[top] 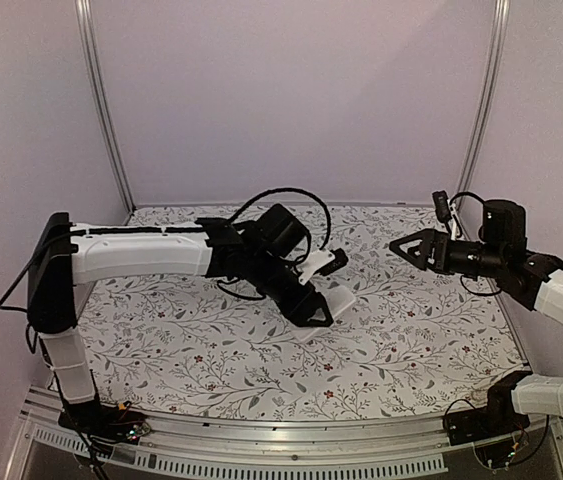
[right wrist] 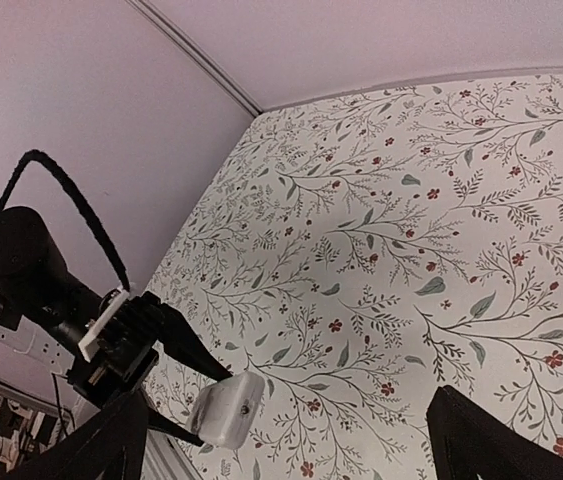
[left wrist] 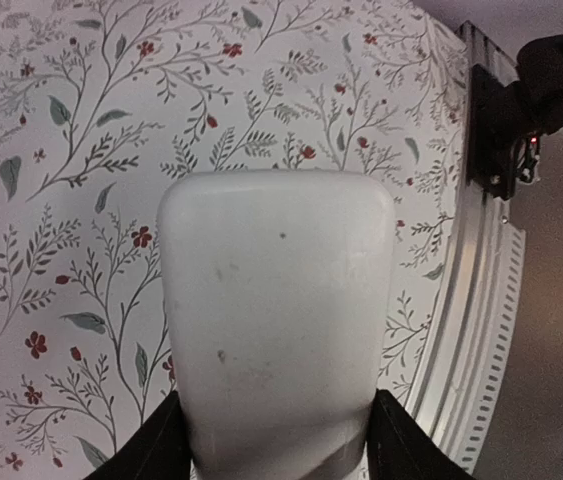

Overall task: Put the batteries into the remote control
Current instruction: Pick up the remote control from the center of the board, then pass from the left arm to the right

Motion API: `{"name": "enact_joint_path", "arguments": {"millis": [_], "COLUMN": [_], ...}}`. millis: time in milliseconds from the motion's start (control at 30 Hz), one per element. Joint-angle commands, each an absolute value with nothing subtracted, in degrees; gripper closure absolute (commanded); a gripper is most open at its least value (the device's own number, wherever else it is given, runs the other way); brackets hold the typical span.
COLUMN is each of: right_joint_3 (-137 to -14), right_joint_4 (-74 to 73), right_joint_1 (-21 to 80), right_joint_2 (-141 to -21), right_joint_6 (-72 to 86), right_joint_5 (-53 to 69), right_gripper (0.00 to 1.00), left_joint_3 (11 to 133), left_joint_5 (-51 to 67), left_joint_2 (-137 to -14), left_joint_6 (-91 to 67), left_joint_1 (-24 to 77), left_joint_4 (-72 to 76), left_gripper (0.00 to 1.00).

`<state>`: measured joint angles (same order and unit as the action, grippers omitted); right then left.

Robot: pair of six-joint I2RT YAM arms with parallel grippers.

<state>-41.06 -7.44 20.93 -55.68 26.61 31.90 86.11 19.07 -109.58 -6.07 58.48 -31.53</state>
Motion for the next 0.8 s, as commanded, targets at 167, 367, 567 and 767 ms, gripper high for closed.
{"name": "enact_joint_path", "arguments": {"millis": [167,367,567,767], "right_joint_3": [-39.73,-43.43,-46.14,-47.30], "right_joint_4": [15.71,17.93,18.17,18.19], "right_joint_1": [21.96,28.39,33.81,36.29], "right_joint_2": [-53.71,-54.63,-57.16,-59.54], "right_joint_6": [34.55,34.61,33.85,32.82], "right_joint_5": [47.87,50.72,51.23,51.61], "right_gripper": [0.01,0.01,0.01,0.03], "left_joint_3": [76.41,73.79,71.66,70.38], "left_joint_5": [35.79,41.01,41.53,41.81], "left_joint_2": [-94.92,-92.28,-91.29,-91.03], "left_joint_6": [-7.70,-12.72,-15.94,-17.68], "left_joint_1": [57.45,57.47,57.61,57.57], "left_joint_4": [-3.13,8.26,14.08,17.65], "left_gripper": [0.67,0.67,0.67,0.67]}}
